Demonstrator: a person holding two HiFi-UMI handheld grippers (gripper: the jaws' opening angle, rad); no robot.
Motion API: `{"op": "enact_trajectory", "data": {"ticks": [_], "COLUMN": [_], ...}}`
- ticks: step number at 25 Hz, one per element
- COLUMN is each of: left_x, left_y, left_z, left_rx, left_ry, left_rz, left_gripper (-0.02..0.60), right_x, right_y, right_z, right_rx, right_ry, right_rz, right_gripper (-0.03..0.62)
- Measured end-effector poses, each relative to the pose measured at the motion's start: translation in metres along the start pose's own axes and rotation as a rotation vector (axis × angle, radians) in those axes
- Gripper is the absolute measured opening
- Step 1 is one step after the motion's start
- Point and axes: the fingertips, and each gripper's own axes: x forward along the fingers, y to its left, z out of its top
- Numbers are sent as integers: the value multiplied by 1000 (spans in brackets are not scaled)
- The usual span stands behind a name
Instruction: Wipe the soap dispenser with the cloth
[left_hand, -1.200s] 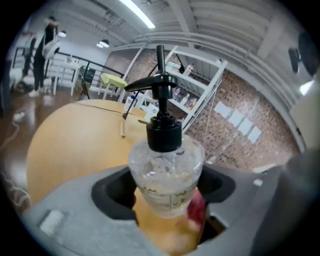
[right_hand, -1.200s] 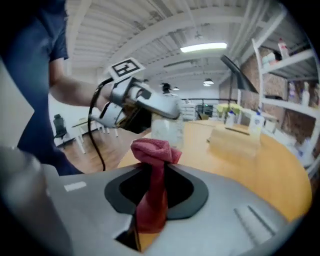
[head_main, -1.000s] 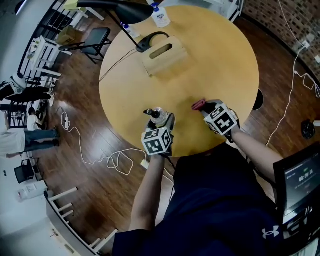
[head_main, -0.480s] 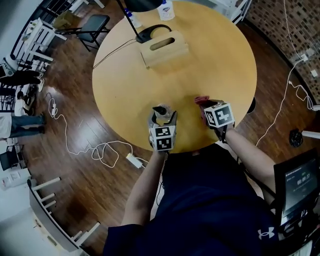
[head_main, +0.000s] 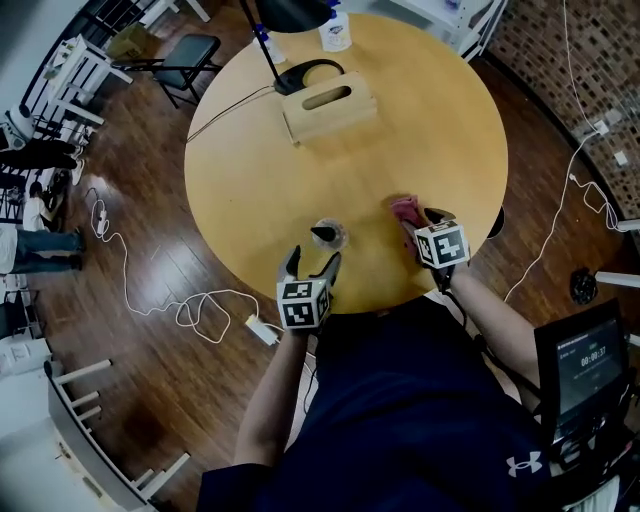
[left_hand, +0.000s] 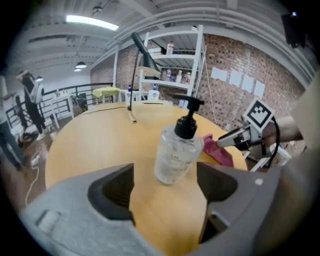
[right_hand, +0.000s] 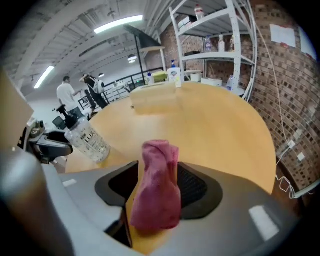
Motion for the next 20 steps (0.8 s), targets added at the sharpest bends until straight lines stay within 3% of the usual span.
{"op": "enact_trajectory", "data": {"ticks": [2, 5, 8, 13, 17, 20], "left_x": [-28, -67, -87, -99, -112, -133], "left_y": [13, 28, 29, -26, -74, -96], "left_z": [-9, -9, -4, 18, 31, 17], "left_rx": [-95, -221, -269, -197, -126, -21], "left_ry": [-25, -91, -159, -208, -224, -254], "left_rz": [-4, -5, -21, -158, -269, -254], "left_gripper": [381, 261, 191, 26, 11, 9], "right_x": [-35, -84, -117, -154, -168, -187], "right_y": [-9, -9, 9, 64, 97, 107], "right_z": [14, 35, 47, 38, 21, 4], "right_rx": [44, 193, 270, 158, 108, 92], "right_ry": [-105, -271, -381, -421, -414, -422], "right_rz": [-10, 47, 100, 116, 176, 192], "right_gripper": [216, 43, 11, 11, 11, 11]}}
